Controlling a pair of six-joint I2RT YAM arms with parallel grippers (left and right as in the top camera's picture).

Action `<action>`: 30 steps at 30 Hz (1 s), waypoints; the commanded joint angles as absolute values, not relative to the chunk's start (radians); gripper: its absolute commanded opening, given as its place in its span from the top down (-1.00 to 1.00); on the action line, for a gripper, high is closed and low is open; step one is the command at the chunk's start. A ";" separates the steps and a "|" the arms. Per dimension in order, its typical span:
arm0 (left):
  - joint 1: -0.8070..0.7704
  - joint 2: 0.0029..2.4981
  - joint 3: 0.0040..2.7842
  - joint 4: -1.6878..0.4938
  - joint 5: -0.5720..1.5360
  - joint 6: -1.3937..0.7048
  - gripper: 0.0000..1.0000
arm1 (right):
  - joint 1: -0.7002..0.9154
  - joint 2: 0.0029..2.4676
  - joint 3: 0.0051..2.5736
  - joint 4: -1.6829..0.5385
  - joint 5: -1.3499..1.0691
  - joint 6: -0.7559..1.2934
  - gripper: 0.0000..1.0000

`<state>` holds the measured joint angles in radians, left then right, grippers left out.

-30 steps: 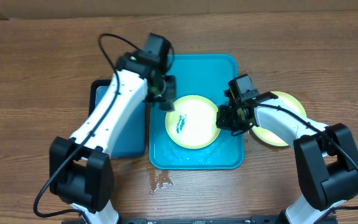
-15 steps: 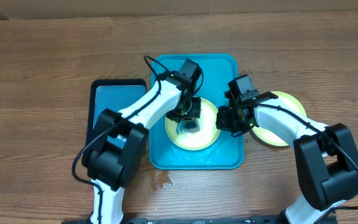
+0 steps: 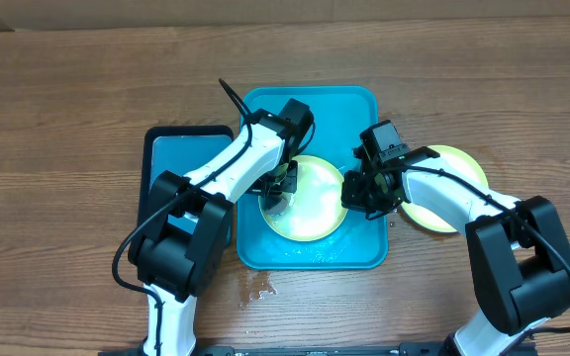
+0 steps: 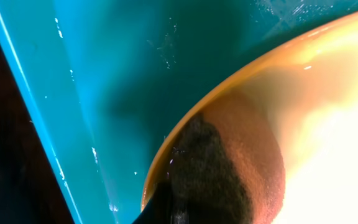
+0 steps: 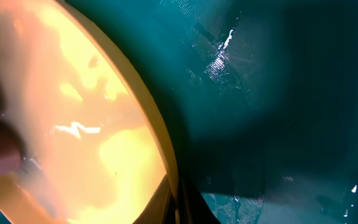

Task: Clean dirty plates on tray and stack at the side
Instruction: 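Scrub the yellow plate with the sponge while the right gripper holds it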

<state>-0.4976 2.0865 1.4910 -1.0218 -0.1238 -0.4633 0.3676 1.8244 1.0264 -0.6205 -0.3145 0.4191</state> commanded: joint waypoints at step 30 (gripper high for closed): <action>-0.527 2.132 1.454 -1.126 -0.484 -0.559 0.92 | 0.360 1.843 1.001 -0.641 -0.263 0.423 0.92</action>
